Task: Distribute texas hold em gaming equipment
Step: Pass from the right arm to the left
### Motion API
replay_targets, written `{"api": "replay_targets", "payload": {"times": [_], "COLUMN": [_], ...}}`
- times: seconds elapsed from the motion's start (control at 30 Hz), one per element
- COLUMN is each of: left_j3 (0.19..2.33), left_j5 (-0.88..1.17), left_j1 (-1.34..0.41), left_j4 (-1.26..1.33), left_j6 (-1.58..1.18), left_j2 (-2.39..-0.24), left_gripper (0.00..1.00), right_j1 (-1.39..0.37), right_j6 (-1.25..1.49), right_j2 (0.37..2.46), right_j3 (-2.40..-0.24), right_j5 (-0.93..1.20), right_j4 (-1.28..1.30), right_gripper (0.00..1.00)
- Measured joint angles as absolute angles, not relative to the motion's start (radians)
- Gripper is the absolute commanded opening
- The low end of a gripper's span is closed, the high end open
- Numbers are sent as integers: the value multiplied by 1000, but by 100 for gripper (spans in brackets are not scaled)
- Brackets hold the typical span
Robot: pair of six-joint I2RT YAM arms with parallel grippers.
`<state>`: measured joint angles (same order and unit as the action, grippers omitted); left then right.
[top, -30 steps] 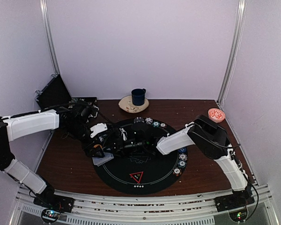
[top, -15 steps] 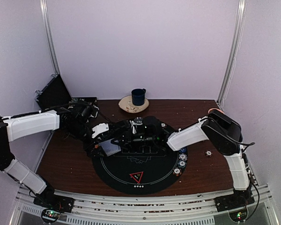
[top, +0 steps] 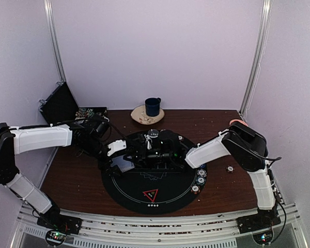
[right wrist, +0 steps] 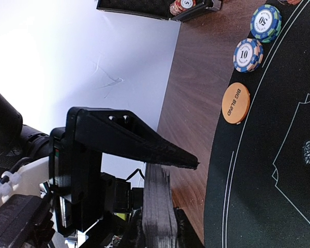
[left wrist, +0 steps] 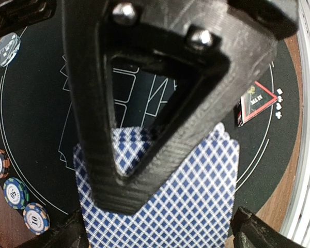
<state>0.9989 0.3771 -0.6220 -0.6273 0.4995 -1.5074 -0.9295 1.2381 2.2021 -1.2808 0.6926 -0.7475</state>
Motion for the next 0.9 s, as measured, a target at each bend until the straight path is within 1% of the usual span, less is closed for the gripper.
{"api": "replay_targets", "payload": {"times": [0.37,0.5,0.63,0.8,0.9], "left_j3": [954,947,936,921,916], "left_j5": [372,376,385,398,406], "left_j1": [-622,-622,-622,-622,-622], "left_j4": [-562,-534,-513,-493,-485], "left_j6": [500,500,499,500,499], "left_j2": [-1507,-1507,-1507,-1507,-1505], "left_gripper": [97,90,79,70,62], "right_j1": [-929,-929,-929,-929,-929], "right_j6": [1269,1280,1290,1292,1291], "right_j2": [2197,2197,2197,2197,2197], "right_j3": [-1264,-1263,-1262,-1256,-1256], "right_j5": [694,695,696,696,696], "right_j4": [-807,-817,-830,-842,-842], "right_gripper": [0,0,0,0,0]}}
